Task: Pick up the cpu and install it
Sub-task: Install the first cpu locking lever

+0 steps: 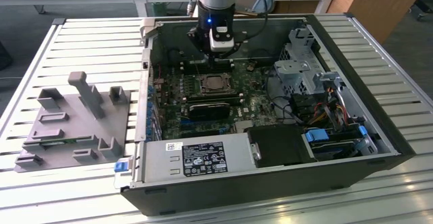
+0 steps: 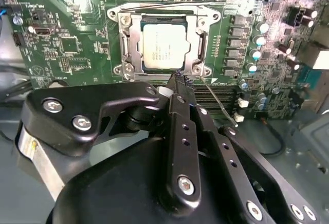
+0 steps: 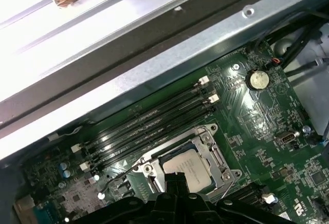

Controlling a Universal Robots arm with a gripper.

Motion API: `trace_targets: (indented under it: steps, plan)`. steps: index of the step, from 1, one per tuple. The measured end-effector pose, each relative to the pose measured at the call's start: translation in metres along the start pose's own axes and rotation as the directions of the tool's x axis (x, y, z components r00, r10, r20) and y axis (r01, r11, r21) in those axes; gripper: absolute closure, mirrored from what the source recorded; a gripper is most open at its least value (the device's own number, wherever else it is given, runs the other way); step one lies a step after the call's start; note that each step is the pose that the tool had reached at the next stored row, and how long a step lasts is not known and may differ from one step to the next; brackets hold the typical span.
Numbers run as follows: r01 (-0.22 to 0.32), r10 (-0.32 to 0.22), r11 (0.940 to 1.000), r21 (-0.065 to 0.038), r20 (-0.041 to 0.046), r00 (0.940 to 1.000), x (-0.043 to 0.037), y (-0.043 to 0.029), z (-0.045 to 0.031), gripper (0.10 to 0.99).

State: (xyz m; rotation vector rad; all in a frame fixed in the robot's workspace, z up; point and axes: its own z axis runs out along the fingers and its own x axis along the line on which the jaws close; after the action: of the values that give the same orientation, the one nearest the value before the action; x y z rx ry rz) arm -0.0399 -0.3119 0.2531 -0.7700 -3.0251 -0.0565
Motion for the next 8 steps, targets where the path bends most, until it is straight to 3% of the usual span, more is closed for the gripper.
trace_targets:
  steps: [8]
  plan:
    - [0.076,-0.076,0.9971,0.002,-0.0023,0.9971,0.0,0.0,0.0,0.98]
